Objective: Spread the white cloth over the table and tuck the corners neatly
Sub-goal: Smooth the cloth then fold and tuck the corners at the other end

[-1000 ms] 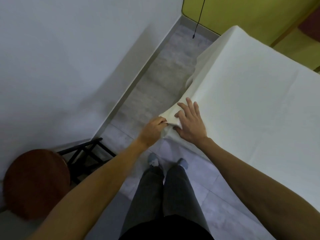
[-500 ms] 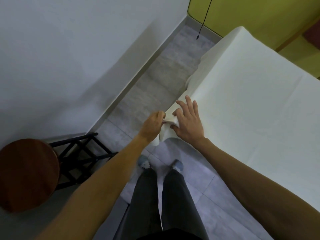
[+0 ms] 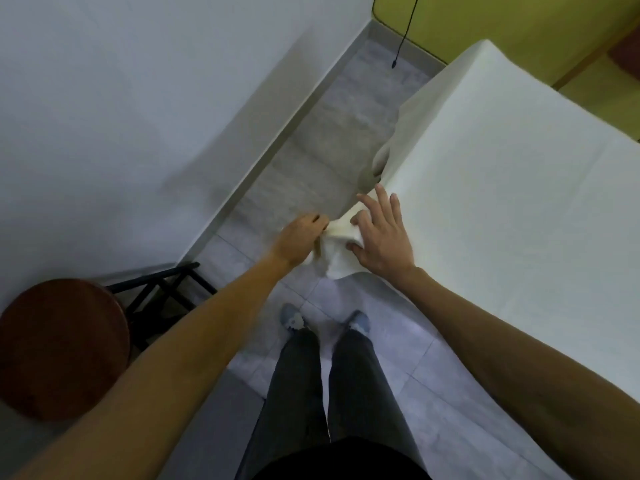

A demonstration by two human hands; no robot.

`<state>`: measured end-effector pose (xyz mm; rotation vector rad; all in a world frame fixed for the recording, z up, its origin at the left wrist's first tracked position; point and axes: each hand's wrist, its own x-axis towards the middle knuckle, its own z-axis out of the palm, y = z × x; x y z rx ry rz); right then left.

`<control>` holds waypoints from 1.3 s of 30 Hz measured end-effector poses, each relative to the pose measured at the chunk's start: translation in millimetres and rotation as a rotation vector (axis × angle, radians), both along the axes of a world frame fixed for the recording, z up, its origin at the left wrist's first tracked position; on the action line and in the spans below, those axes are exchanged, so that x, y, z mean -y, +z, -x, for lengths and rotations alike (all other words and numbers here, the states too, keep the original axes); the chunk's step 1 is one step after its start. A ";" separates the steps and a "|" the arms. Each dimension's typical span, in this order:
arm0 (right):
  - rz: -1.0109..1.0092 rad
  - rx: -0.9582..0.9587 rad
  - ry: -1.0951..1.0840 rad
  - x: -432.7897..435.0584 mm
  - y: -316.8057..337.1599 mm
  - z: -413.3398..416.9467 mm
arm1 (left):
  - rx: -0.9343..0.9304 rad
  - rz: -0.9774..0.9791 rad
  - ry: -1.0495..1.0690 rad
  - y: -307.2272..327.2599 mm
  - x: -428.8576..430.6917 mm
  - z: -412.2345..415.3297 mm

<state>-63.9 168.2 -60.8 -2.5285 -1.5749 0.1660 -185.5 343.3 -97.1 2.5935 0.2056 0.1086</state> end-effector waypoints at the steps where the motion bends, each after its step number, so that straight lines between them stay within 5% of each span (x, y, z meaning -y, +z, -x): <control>1: 0.002 -0.006 -0.003 0.0 1.7 0.5 | 0.004 0.014 0.038 3.3 -1.8 1.4; 15: -0.032 -0.033 -0.003 -1.4 3.0 -0.4 | -0.085 0.156 0.022 5.9 4.2 32.5; 24: -0.033 -0.016 -0.011 -1.4 0.3 0.6 | 0.028 -0.049 -0.196 -0.8 2.1 52.6; 34: -0.036 0.025 -0.019 -2.1 -2.8 0.7 | 0.008 -0.055 -0.153 -20.9 11.5 49.9; 39: -0.011 0.033 -0.018 -3.1 -4.5 -0.6 | -0.097 0.065 0.100 -23.1 50.6 59.8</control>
